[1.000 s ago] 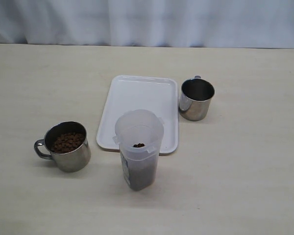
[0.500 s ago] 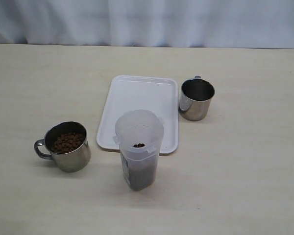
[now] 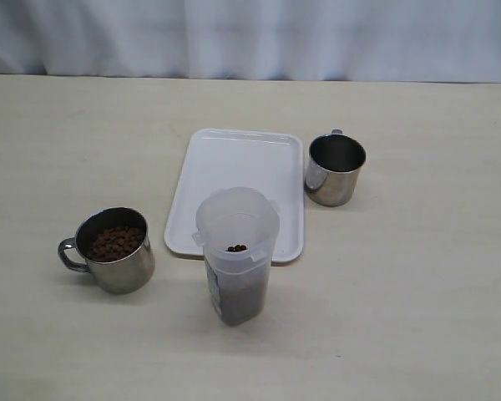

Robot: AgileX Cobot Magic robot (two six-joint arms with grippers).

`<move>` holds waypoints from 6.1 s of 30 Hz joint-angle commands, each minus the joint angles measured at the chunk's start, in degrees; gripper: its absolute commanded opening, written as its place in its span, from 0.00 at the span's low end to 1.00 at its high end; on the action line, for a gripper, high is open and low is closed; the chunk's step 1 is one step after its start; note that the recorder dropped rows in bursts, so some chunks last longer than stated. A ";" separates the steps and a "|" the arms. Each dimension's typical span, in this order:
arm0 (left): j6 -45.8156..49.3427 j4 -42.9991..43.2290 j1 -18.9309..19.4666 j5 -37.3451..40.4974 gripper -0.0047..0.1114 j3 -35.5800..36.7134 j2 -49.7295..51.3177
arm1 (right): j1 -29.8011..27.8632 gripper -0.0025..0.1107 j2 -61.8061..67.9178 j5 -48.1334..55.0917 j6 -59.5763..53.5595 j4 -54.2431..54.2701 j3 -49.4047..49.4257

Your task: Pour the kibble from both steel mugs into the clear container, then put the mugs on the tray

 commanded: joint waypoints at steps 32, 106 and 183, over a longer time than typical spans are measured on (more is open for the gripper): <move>4.60 -13.75 -34.96 -22.70 0.09 0.13 52.76 | 0.22 0.06 -0.24 0.18 0.07 -0.33 0.22; 0.24 29.76 -6.72 -63.72 0.59 -20.70 111.23 | 0.23 0.06 -0.24 0.18 0.17 -0.33 0.22; -57.09 76.41 -58.78 33.51 0.04 -38.52 71.02 | 0.23 0.06 -0.24 0.18 0.17 -0.33 0.22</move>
